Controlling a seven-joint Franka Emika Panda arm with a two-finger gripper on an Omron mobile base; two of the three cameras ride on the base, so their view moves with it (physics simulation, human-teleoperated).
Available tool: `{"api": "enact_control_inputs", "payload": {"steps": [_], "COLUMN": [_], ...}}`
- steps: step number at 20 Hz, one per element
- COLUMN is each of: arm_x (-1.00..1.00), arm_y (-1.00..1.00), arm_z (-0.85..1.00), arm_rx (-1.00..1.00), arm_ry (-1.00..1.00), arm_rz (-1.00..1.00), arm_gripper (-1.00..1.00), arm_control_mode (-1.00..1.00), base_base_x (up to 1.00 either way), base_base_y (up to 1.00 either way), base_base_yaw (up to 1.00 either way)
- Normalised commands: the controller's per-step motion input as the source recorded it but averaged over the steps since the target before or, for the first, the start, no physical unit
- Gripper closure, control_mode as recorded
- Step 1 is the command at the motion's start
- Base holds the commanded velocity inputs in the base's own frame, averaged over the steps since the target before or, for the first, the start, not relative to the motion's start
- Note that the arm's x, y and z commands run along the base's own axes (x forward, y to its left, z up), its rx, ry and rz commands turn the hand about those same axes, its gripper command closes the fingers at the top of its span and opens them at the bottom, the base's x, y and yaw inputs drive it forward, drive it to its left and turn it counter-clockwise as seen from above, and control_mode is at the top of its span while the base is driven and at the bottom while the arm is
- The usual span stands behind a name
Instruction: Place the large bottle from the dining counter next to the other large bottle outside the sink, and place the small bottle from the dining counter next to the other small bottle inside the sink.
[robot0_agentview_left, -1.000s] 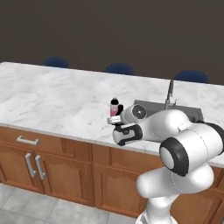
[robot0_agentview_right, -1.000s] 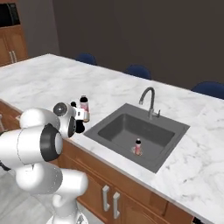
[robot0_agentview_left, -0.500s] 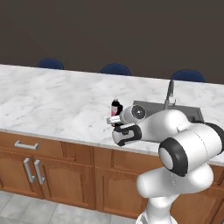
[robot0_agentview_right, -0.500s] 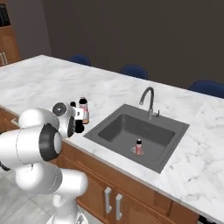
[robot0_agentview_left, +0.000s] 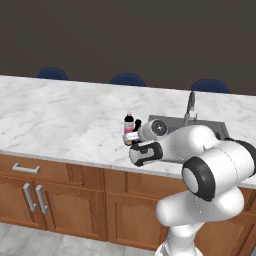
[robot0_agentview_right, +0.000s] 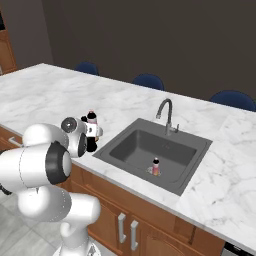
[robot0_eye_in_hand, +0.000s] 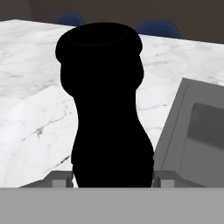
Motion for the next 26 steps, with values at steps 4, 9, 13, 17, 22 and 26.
{"api": "enact_control_inputs", "payload": {"steps": [4, 9, 13, 17, 22, 26], "arm_x": [0.0, 0.0, 0.0, 0.0, 0.0, 0.0], "arm_y": [0.0, 0.0, 0.0, 0.0, 0.0, 0.0], "arm_z": [0.0, 0.0, 0.0, 0.0, 0.0, 0.0], "arm_rx": [0.0, 0.0, 0.0, 0.0, 0.0, 0.0], "arm_ry": [0.0, 0.0, 0.0, 0.0, 0.0, 0.0], "arm_rz": [0.0, 0.0, 0.0, 0.0, 0.0, 0.0], "arm_gripper": [1.0, 1.0, 1.0, 1.0, 1.0, 1.0], "arm_control_mode": [1.0, 1.0, 1.0, 1.0, 1.0, 1.0], "base_base_x": [0.0, 0.0, 0.0, 0.0, 0.0, 0.0], "base_base_y": [0.09, 0.09, 0.13, 0.23, 0.23, 0.2], "base_base_yaw": [0.0, 0.0, 0.0, 0.0, 0.01, 0.0]}}
